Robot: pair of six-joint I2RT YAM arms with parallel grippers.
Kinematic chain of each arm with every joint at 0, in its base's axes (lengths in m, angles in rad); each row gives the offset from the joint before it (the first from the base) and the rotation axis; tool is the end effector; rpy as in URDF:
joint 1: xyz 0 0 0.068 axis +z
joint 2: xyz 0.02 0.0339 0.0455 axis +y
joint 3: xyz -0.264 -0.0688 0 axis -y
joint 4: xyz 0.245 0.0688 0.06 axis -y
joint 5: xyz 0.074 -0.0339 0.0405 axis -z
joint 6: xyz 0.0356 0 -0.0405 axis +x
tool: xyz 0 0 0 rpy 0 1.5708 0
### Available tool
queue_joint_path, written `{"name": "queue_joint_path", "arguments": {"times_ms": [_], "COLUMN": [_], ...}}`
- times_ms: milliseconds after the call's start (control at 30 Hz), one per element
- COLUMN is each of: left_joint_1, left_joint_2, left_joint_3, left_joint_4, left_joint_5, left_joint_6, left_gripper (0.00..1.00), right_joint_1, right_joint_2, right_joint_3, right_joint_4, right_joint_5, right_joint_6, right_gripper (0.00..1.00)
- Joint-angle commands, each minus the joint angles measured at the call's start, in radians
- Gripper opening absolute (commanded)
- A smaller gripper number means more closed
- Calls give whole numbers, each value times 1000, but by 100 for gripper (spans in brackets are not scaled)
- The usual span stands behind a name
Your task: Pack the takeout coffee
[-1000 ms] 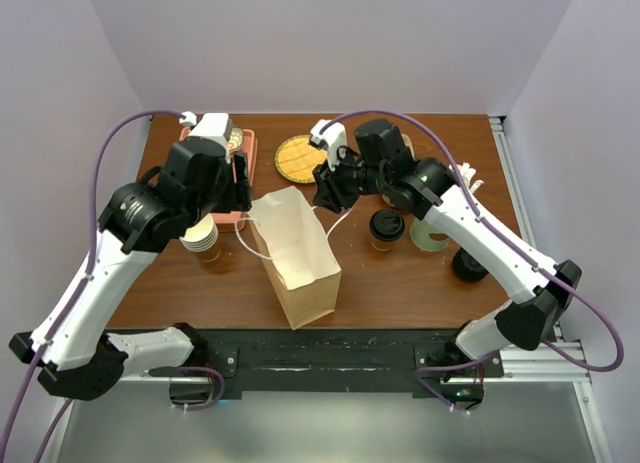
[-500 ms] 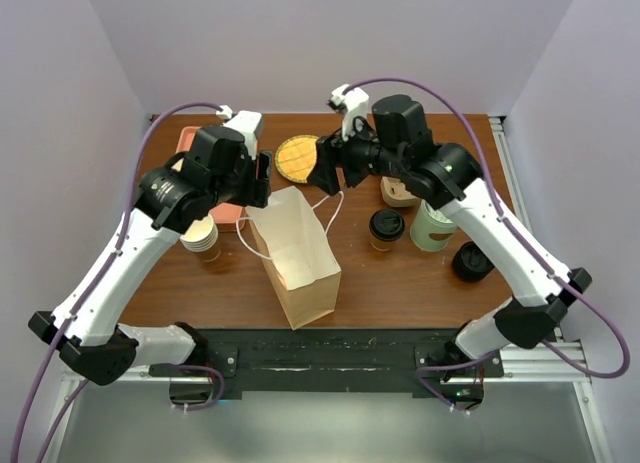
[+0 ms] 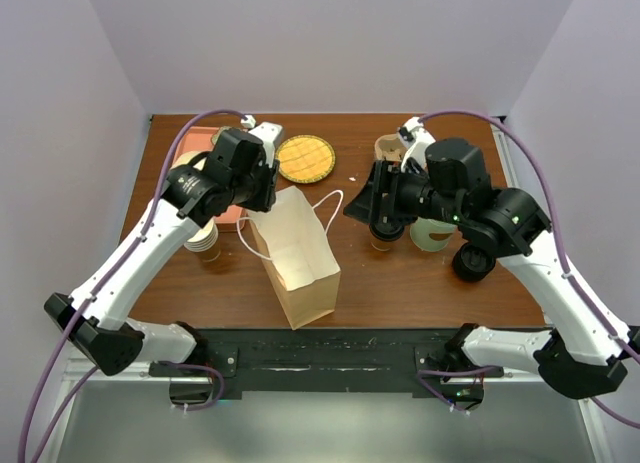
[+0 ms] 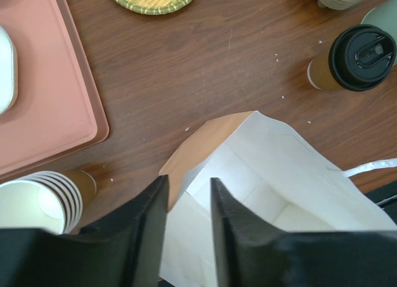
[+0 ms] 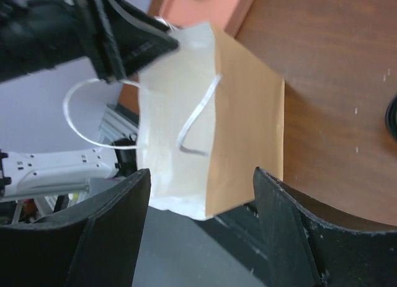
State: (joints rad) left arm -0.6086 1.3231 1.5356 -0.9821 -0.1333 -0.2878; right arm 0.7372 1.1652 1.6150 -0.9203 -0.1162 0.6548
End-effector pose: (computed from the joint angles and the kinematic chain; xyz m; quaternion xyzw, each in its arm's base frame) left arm 0.2165 -0.1451 0.4037 0.1211 0.9111 -0.1133 0.3772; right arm 0.1511 0.1428 0.4671 -0.0654 0.8490 0.3726 0.3688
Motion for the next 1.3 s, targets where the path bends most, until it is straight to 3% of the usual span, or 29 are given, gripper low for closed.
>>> {"name": "queue_joint_path", "arguments": {"times_ms": [0,100,300,467,600,767,967,1133,1233,1267], "left_joint_1": [7,15,65,89,89,89,89,89,89,89], "left_joint_2": [8,27,-25,-90,-111,-150,-191,-190,-170,-156], "left_joint_3": [-6,20,-9,-80,-126,-152,-147,-75,-23,-9], "left_joint_4": [30,-24,-89,-66,-50,-16,-21,-50,-84,-96], "left_joint_5": [-11,-20,-43,6,55,116,159,140,112,101], "left_joint_6": [4,-57,-232,-261,-257,-274,-341,-346,-311,-300], "left_gripper": [16,0,0,0,0,0,0,9,25,35], "right_joint_1": [-2,-1,-1,-45,-227,-295,-435,-443,-446,-447], "right_joint_2": [-4,-10,27,108,243,404,600,766,856,882], "right_joint_3": [-35,-40,49,169,250,261,376,453,516,561], "right_joint_4": [-48,-74,-103,-98,-109,-19,-5,-18,-58,-74], "right_joint_5": [-5,50,209,360,363,400,201,227,214,216], "right_joint_6": [86,72,8,-142,-202,-392,-593,-626,-646,-650], "right_gripper": [70,70,68,67,66,67,67,62,64,64]}}
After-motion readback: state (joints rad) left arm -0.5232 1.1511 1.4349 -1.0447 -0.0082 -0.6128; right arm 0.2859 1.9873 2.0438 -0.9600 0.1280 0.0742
